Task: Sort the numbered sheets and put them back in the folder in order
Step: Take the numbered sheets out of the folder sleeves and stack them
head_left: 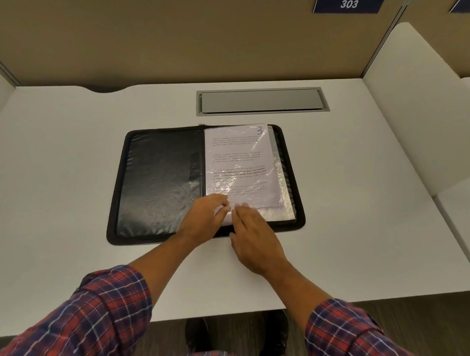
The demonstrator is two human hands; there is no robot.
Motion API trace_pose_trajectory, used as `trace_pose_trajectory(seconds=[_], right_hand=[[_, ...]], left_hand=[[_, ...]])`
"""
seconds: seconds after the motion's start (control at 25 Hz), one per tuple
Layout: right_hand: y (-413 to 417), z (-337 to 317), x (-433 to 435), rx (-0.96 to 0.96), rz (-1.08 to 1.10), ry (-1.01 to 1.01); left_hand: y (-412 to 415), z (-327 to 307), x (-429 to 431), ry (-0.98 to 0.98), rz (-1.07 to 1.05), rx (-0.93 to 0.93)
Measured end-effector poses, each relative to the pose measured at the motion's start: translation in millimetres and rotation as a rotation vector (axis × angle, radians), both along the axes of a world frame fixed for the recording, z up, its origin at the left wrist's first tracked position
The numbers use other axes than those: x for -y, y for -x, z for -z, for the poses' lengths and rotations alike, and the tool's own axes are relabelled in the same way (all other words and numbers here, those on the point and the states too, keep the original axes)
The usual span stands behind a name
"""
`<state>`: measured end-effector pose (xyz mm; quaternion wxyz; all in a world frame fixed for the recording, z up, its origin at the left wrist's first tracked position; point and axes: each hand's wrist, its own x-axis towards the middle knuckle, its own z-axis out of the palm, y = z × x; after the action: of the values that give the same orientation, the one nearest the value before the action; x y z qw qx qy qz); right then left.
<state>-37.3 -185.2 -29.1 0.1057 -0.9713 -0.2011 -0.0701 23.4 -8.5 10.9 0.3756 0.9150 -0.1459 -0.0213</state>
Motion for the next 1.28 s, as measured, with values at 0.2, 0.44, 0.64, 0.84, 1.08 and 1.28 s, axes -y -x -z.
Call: trace_pose_trajectory(seconds=[0.2, 0.44, 0.64, 0.84, 1.08, 1.28], right_hand=[[-26, 4, 5, -0.223, 0.114, 0.111], [5, 4, 5, -0.215, 0.117, 0.131], [47, 7, 0, -0.201, 0.148, 0.120], [63, 4, -3, -0.062, 0.232, -0.092], [26, -28, 12, -0.166, 0.917, -0.687], [11, -32, 25, -0.387, 1.087, -0.926]], left_hand=[[-3, 7, 1, -0.027, 0.032, 0.030], [-5, 19, -2, -0.155, 0.087, 0.001], [2, 34, -7, -0.341, 0.179, -0.008], [10, 41, -13, -0.361, 0.204, -0.002], [14, 47, -16, -0.288, 0.208, 0.013], [19, 41, -17, -0.235, 0.233, -0.056]])
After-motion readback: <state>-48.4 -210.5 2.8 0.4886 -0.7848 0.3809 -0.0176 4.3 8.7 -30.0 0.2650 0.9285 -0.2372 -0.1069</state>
